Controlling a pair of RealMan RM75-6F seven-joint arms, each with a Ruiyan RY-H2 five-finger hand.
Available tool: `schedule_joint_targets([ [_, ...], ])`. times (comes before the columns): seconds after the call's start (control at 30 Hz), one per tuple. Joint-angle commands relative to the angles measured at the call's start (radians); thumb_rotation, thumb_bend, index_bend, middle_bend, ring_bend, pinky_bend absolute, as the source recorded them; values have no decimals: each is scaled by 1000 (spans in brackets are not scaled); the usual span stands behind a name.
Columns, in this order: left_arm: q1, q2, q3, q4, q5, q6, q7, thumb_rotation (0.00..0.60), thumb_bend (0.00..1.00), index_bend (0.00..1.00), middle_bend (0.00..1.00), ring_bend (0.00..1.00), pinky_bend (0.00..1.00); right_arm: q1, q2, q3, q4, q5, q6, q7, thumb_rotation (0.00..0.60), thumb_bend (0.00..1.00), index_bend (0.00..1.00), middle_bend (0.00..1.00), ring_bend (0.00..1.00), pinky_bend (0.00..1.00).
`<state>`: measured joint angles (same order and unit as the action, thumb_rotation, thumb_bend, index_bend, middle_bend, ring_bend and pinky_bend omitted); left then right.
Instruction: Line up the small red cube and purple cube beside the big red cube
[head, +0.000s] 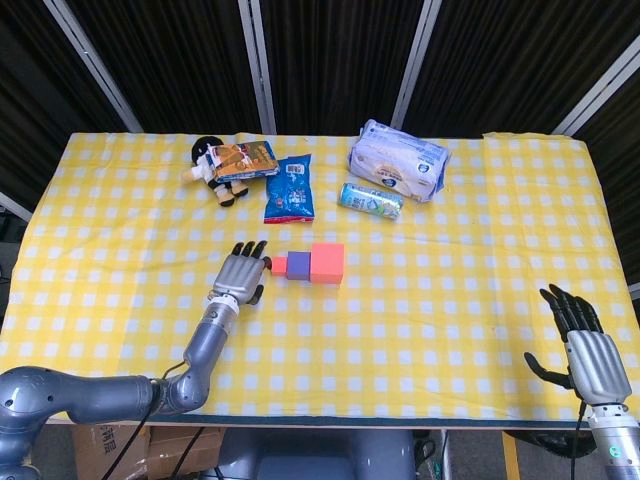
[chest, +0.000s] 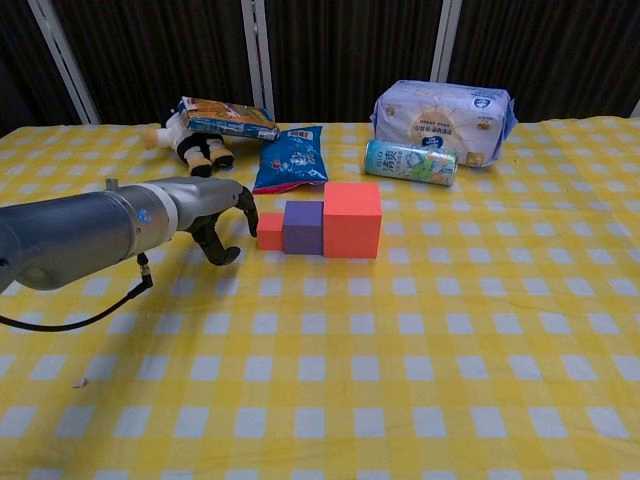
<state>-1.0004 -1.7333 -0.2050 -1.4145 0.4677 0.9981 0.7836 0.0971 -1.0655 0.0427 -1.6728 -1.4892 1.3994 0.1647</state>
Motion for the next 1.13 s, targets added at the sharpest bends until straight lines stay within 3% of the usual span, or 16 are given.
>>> schedule_joint_targets([
  [0.03, 4, 13, 5, -15, -1, 4, 4, 600, 525, 279, 0, 0, 0, 0, 0, 0, 0, 0, 0, 0, 600, 344, 0, 0, 0, 0],
  [0.3, 88, 142, 39, -166, 61, 67, -66, 600, 405, 276, 0, 0, 0, -2, 4, 0, 4, 3, 0, 0, 600, 345, 0, 0, 0, 0],
  [0.43, 179, 253, 79, -279, 205, 153, -159, 600, 342, 202, 0, 0, 0, -2, 4, 2, 5, 10, -1, -14, 600, 344, 0, 0, 0, 0],
  [0.57, 301, 383, 159, -394, 389, 249, -281, 600, 283, 24, 0, 0, 0, -2, 2, 7, 7, 17, 2, -30, 600, 345, 0, 0, 0, 0],
  [0.63, 419, 477, 246, -452, 531, 366, -368, 600, 234, 0, 0, 0, 0, -5, -10, 15, 19, 9, 29, -61, 600, 344, 0, 0, 0, 0],
  [0.7, 498, 522, 317, -439, 675, 442, -439, 600, 197, 0, 0, 0, 0, -10, -23, 17, 26, 14, 41, -99, 600, 344, 0, 0, 0, 0],
  [0.87, 616, 555, 387, -372, 821, 558, -514, 600, 153, 0, 0, 0, 0, -15, -38, 23, 27, 23, 58, -146, 600, 345, 0, 0, 0, 0],
  [1.13, 758, 604, 425, -298, 912, 657, -658, 600, 152, 0, 0, 0, 0, -22, -65, 21, 53, -22, 103, -161, 600, 345, 0, 0, 0, 0],
])
